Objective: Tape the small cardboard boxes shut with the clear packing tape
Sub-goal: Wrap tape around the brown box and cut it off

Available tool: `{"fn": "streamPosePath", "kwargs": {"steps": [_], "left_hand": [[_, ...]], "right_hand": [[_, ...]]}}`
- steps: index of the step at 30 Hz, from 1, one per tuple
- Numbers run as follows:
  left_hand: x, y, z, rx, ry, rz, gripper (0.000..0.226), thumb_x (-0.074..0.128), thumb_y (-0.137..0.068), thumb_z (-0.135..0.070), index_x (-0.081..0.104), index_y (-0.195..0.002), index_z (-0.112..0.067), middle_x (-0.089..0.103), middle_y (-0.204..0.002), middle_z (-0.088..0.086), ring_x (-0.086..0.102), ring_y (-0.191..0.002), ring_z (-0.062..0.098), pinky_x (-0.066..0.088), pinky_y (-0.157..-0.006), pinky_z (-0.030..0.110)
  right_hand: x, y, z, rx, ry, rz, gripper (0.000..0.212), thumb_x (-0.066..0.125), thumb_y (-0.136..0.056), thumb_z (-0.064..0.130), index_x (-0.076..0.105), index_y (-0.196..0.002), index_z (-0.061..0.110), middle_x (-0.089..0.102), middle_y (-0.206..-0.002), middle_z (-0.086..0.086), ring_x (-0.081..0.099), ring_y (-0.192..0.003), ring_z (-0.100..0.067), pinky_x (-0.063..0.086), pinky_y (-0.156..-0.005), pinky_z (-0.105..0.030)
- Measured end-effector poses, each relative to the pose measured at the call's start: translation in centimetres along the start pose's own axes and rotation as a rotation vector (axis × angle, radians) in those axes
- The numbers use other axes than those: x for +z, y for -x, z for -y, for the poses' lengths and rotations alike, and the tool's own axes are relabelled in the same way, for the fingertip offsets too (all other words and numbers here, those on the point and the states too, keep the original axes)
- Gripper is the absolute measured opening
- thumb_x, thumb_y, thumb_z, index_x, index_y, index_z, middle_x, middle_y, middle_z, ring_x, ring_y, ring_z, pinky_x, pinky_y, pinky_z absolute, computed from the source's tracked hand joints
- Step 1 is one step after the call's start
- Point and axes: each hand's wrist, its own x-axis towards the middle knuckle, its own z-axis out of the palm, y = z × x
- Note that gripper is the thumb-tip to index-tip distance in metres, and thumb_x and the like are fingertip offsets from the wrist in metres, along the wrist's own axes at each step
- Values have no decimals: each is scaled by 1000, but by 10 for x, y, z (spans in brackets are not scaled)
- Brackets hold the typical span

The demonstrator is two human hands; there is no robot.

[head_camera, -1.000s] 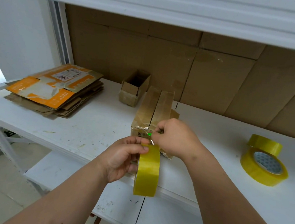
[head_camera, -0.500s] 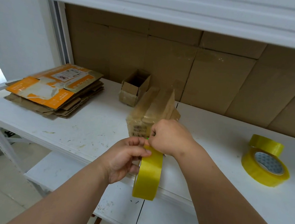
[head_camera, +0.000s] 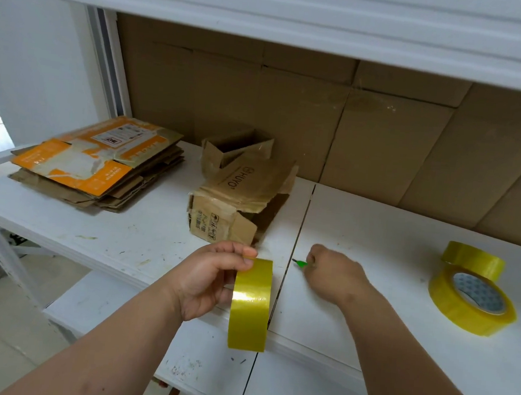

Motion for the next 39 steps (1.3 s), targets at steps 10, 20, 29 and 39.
{"fn": "streamPosePath", "kwargs": {"steps": [10,20,29,39], "left_hand": [[-15,-2,-3,-10,-50,3,46,74,-64,1,66,-108,-6,63,-88,11,62,-70,19,50,-52,28],[-63,14,-29,32,48,-192,28,69,-64,-5,69,-92,-7,64,-106,17,60,-89,33,50,-80,40],[-53,0,-38,71,-77,-231,8,69,-82,-13,62,-84,-16,64,-95,-1,61,-73,19,45,-58,29],[-10,-16,-52,-13,-322,16,18,72,-71,-20,58,-82,-20,67,-83,4,64,-73,22,54,-64,38]], "right_hand": [[-13,-7,50,-129,-321,-499,49,46,-92,45,52,-138,29,47,-144,1,40,-132,-22,27,-106,-38],[2,-36,70,-239,-72,-281,41,47,-99,39,47,-140,41,55,-140,7,53,-122,-21,24,-105,-37],[31,-16,30,18,-631,-238,87,50,-94,13,-4,-145,59,64,-104,1,65,-84,-20,53,-72,-35],[24,-10,18,-1,-792,-102,72,56,-93,11,25,-149,45,63,-104,9,63,-95,-13,47,-72,-20]]}}
